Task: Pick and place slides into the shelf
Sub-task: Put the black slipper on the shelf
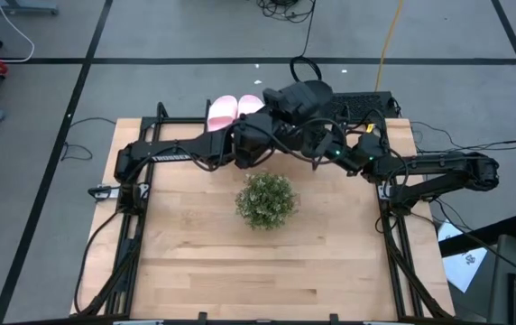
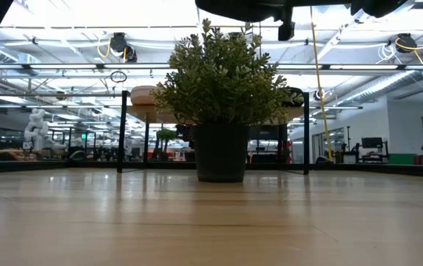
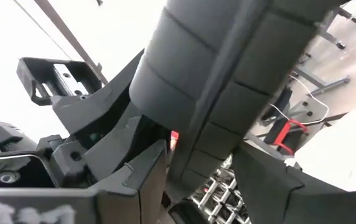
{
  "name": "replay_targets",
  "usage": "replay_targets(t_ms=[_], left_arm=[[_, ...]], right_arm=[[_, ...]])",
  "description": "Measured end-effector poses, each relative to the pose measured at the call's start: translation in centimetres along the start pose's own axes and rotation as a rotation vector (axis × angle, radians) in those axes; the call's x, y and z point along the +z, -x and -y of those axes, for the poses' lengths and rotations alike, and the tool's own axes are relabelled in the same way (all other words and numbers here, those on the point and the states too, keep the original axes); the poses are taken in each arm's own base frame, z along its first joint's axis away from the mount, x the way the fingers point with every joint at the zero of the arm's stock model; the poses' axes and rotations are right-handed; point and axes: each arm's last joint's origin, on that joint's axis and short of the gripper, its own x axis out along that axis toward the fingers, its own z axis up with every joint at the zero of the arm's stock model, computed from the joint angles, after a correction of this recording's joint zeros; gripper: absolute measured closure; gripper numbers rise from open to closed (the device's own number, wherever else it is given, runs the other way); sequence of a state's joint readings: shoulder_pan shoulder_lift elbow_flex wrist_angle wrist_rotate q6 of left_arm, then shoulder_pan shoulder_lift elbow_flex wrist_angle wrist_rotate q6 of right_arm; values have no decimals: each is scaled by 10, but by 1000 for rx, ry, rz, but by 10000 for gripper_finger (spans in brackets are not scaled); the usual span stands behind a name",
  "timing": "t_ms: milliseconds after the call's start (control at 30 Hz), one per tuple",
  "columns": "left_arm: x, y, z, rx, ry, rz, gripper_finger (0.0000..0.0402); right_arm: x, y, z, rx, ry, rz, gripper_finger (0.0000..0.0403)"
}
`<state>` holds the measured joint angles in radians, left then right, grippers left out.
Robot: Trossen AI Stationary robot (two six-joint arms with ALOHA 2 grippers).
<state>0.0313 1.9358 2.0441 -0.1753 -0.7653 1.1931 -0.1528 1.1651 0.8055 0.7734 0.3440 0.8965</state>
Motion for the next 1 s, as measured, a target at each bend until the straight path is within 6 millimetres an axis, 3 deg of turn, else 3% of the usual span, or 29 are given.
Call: replay_targets(t_ms=[767, 1000], left_arm=[[4, 5, 4, -42, 25, 36, 401], [5, 5, 4, -42, 29, 43, 401]], right_arm=[[-12, -5, 0, 42, -11, 31, 235], [-11, -5, -1, 53, 7, 37, 289]])
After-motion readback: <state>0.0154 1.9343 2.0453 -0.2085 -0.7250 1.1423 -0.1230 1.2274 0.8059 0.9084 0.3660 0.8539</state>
